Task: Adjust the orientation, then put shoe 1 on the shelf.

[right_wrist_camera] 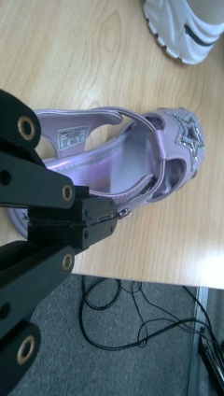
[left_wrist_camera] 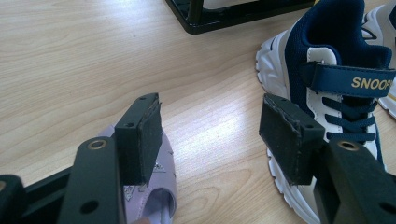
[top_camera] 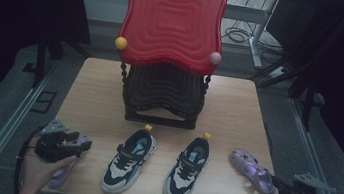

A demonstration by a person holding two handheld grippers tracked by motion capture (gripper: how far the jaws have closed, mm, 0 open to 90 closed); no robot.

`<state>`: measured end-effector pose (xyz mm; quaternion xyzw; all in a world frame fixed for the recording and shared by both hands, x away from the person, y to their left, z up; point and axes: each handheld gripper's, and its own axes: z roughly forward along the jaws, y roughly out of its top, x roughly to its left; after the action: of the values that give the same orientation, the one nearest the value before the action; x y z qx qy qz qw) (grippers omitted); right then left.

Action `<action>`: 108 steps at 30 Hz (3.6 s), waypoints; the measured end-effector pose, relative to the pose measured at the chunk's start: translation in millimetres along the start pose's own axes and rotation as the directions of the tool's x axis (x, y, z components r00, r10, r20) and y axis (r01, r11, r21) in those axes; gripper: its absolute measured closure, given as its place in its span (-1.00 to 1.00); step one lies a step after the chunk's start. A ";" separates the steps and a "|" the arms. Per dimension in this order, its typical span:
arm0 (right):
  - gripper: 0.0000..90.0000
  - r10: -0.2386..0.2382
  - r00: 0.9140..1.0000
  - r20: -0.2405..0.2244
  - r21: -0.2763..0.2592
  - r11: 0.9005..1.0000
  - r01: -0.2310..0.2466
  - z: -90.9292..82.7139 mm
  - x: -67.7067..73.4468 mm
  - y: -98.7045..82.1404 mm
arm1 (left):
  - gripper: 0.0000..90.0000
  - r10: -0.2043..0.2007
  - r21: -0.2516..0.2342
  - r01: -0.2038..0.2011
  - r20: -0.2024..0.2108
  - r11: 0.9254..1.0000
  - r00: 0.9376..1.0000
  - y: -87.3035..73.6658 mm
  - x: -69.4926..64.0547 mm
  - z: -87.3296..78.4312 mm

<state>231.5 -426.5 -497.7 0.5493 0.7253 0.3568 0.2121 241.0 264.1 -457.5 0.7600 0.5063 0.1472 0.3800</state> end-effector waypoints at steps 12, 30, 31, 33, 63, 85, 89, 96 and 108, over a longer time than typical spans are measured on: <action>0.99 -0.018 0.999 -0.034 0.017 1.000 0.019 -3.1 4.9 -1.5 | -0.13 -0.004 -0.004 0.004 -0.002 1.000 1.000 0.6 1.7 -2.9; 0.96 -0.010 0.999 0.033 -0.039 0.999 0.012 -12.2 -2.4 0.9 | -0.13 -0.009 -0.011 0.009 -0.015 1.000 1.000 -0.6 4.8 -7.6; 0.96 -0.019 0.999 0.045 -0.058 0.998 0.021 -14.3 0.4 3.4 | -0.13 -0.009 -0.011 0.009 -0.016 1.000 1.000 -0.5 4.8 -7.9; 0.96 -0.042 0.998 0.043 -0.091 0.995 0.046 -17.9 7.2 9.0 | -0.13 -0.008 -0.012 0.008 -0.019 1.000 1.000 -0.3 5.0 -8.4; 0.30 -0.154 0.984 -0.088 -0.081 0.986 0.147 -8.1 35.0 23.8 | -0.13 -0.021 -0.005 0.020 -0.044 1.000 0.999 -15.2 8.1 -33.5; 0.27 -0.164 0.980 -0.111 -0.028 0.986 0.162 4.0 46.9 18.4 | 0.11 -0.045 0.047 0.048 -0.061 0.998 0.997 -62.1 7.8 -53.6; 0.27 -0.163 0.981 -0.108 -0.031 0.987 0.160 3.0 46.4 17.9 | 0.18 -0.041 0.072 0.044 -0.052 0.996 0.998 -63.3 4.9 -48.4; 0.27 -0.150 0.983 -0.102 -0.030 0.989 0.148 0.6 43.4 15.0 | 0.33 -0.036 0.140 0.041 -0.037 0.989 0.999 -68.4 2.3 -31.8; 0.27 -0.142 0.983 -0.113 -0.002 0.990 0.143 2.6 40.1 13.1 | 0.63 -0.046 0.184 0.050 -0.027 0.982 0.999 -74.5 5.7 -18.8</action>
<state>229.5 -385.9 -486.2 0.4757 0.7746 0.3689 0.1940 183.1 292.0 -500.0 0.7777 0.5403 0.0991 0.3057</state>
